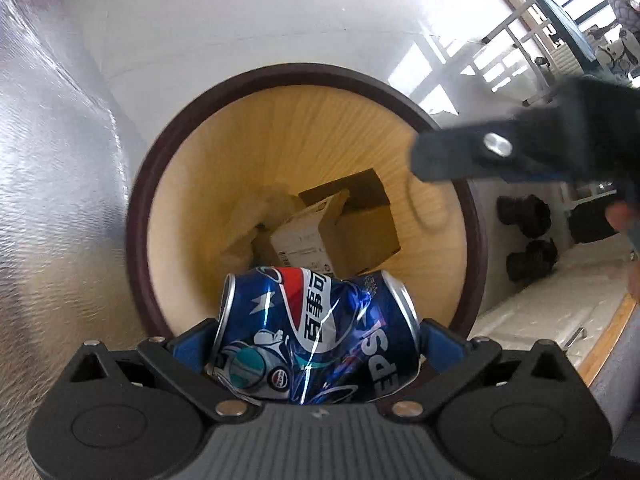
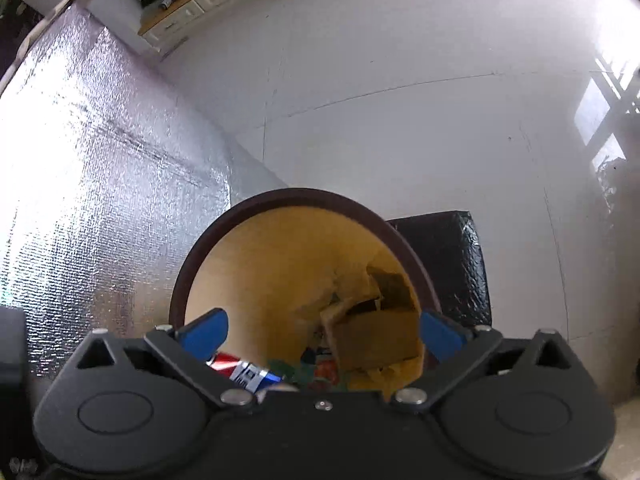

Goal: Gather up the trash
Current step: 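Open the right gripper to drop the box while the left gripper drops the Pepsi can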

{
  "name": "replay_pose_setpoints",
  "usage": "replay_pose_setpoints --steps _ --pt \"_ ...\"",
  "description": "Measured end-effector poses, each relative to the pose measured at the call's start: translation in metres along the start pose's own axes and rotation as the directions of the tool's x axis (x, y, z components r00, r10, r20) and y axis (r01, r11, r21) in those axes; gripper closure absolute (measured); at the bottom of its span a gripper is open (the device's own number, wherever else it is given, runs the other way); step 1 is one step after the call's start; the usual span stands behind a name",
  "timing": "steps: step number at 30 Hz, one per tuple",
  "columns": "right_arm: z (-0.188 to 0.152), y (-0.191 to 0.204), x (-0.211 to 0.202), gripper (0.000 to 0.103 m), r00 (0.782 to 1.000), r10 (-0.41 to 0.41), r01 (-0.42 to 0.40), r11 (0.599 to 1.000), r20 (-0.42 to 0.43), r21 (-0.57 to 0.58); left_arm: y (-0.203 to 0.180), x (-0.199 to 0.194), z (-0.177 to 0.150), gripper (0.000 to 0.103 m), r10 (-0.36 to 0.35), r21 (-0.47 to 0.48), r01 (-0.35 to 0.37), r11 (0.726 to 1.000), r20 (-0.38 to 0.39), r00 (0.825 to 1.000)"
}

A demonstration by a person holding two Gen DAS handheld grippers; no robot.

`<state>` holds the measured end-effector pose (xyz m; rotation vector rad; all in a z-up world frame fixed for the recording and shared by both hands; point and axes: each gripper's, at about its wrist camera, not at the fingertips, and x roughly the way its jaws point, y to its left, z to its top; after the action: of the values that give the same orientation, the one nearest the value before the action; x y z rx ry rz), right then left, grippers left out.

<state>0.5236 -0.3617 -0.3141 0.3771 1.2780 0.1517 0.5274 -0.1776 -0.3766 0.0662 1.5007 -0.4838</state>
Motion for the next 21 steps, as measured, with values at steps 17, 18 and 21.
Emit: replay_pose_setpoints --steps 17,18,21 --pt "-0.025 -0.012 -0.002 0.0 0.997 -0.016 0.016 1.0 -0.074 -0.002 -0.006 0.008 -0.017 0.0 -0.014 -0.026 0.012 1.0 -0.082 0.997" --pt "-0.026 -0.011 -0.003 0.0 0.997 -0.019 0.019 1.0 -0.075 -0.004 -0.005 0.005 -0.018 0.0 -0.013 -0.029 0.011 1.0 -0.076 0.997" --pt "-0.029 -0.01 -0.008 0.0 0.997 -0.027 0.026 1.0 -0.075 -0.014 -0.007 -0.002 -0.02 0.0 -0.009 -0.037 0.007 0.999 -0.055 0.998"
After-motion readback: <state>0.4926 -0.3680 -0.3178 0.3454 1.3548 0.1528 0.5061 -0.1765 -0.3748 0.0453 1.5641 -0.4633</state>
